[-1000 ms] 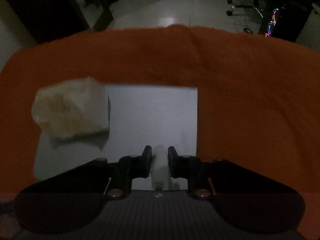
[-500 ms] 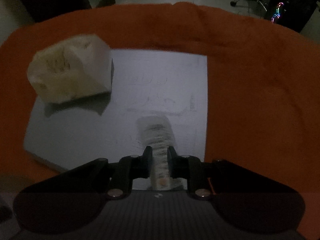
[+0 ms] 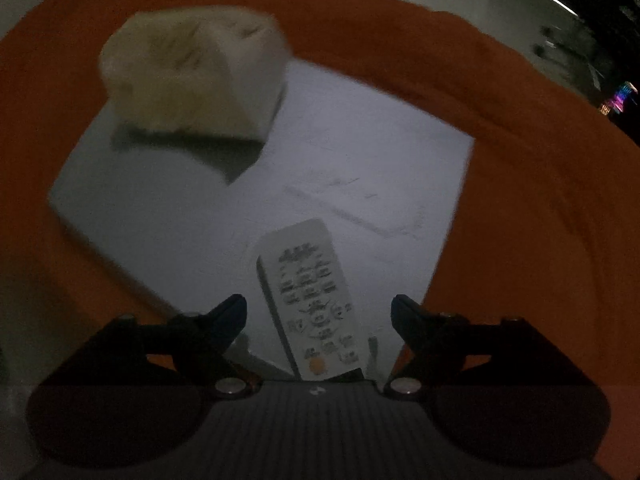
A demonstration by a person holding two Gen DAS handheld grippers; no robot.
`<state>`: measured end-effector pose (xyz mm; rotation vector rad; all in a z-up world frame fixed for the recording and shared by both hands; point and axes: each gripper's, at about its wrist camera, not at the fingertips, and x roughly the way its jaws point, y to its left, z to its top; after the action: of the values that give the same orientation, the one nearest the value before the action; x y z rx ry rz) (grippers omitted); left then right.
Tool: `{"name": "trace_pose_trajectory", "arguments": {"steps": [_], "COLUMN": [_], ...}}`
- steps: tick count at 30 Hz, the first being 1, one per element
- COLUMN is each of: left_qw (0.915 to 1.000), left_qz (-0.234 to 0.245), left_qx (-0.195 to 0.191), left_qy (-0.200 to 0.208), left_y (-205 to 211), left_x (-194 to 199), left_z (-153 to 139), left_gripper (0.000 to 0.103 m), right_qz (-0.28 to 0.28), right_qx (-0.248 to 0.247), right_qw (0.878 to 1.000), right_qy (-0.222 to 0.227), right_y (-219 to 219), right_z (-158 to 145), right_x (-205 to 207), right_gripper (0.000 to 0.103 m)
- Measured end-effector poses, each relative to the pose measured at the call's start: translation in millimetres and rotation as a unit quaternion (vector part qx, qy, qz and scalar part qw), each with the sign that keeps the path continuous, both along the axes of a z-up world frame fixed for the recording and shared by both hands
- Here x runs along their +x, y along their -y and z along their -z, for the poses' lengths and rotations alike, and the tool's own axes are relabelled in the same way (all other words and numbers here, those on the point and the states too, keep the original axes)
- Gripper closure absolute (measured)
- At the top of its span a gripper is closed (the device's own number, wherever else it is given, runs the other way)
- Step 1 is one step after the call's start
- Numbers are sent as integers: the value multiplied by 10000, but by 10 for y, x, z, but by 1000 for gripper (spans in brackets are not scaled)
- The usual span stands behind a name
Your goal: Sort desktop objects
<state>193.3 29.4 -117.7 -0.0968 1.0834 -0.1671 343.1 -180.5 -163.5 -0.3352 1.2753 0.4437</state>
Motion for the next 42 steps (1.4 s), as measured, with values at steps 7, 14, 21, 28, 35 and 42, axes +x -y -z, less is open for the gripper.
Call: {"name": "trace_pose_trajectory", "arguments": {"steps": [7, 14, 21, 28, 35, 42], "left_qw": [10000, 10000, 10000, 10000, 9999, 9998], "left_qz": [32, 60, 24, -19, -85, -146], "left_qx": [12, 43, 12, 0, 38, 15], "left_qy": [7, 30, 18, 66, 90, 106], "left_y": [2, 15, 4, -42, -120, -159], "left_x": [3, 3, -7, -95, -255, -278], "left_z": [6, 6, -8, -111, -225, -274], "left_gripper": [33, 33, 33, 33, 33, 33], "right_qz": [-190, -183, 188, 318, 239, 434], "right_qx": [16, -12, 278, 813, 308, 357], "right_qw": [9994, 9992, 9993, 9961, 9988, 9983], "right_qy": [-296, -347, -181, 104, 287, 178], "right_y": [-3, 39, 86, 74, -97, -49], "right_z": [199, 296, 94, -509, -615, -525], "right_x": [33, 4, -9, -129, -373, -365], "right_gripper": [41, 54, 54, 74, 82, 82]}}
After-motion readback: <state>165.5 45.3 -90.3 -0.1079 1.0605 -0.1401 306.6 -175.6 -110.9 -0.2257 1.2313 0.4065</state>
